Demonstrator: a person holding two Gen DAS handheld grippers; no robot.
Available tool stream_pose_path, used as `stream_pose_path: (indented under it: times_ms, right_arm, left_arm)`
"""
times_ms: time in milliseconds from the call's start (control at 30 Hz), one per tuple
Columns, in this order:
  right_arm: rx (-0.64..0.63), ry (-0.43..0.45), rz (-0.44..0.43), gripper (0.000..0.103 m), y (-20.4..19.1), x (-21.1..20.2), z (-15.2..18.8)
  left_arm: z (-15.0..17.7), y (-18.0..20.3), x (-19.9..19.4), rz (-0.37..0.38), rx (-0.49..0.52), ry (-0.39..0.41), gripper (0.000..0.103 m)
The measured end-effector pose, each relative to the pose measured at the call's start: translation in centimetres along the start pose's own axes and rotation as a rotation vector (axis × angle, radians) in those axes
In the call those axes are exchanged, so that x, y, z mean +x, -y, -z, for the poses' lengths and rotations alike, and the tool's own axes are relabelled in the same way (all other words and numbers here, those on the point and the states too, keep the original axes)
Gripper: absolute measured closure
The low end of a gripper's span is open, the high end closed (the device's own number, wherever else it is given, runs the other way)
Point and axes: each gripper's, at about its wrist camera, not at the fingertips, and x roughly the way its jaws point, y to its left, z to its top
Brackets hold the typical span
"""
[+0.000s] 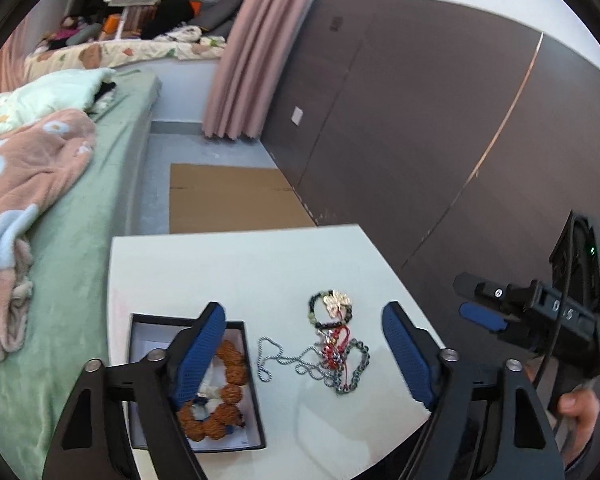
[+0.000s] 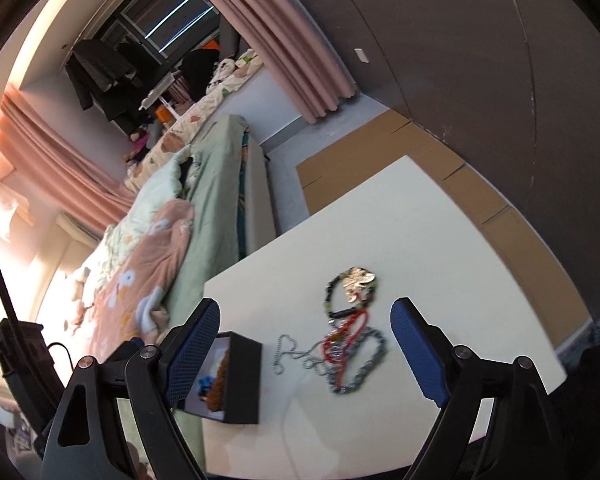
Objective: Organize jewelry
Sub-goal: 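Grasp the red cord bracelet from the pile with the left tool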
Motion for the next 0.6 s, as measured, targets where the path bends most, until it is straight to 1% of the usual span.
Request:
stream_pose_path:
  times_ms: [67,100,167,233,500,567,600]
  right_arm:
    - [0.009,-0.017,0.005,0.015,0.9,0.1,-0.1]
    - [0.016,-0.028,0.013,0.015,1.3,0.2,-0.2]
    - [0.028,-0.041,0.025,0.015,2.2,0.4,-0.3]
    - [0.042,-0.053,0.040,0.015,3.1,0.5,-0.4]
    - [0.099,-0.097,0.075,0.016,5.9,1.4,-0.8]
    - [0.112,-0.108,0.083,0.016,6.5,1.6,-1.0]
    - [0.118,-0.112,0.083,0.016,6.7,1.6,-0.9]
  left_arm:
    - [0.4,0.4,1.2,0.005,0.005,-0.032,0.035]
    - [0.6,0.6,1.8,0.008,0.006,-0.046,0.037]
    - [1.1,0.8,3.0,-0.005,0.005,-0.060,0.047]
    - [1.5,1.3,4.2,-0.004,0.012,-0.083,0.052]
    - [3.1,3.8,8.1,-0.005,0.091,-0.151,0.057]
    - [3.5,4.1,9.0,-0.010,0.106,-0.170,0.063]
    - [3.7,4.3,9.6,-0.013,0.113,-0.184,0.064]
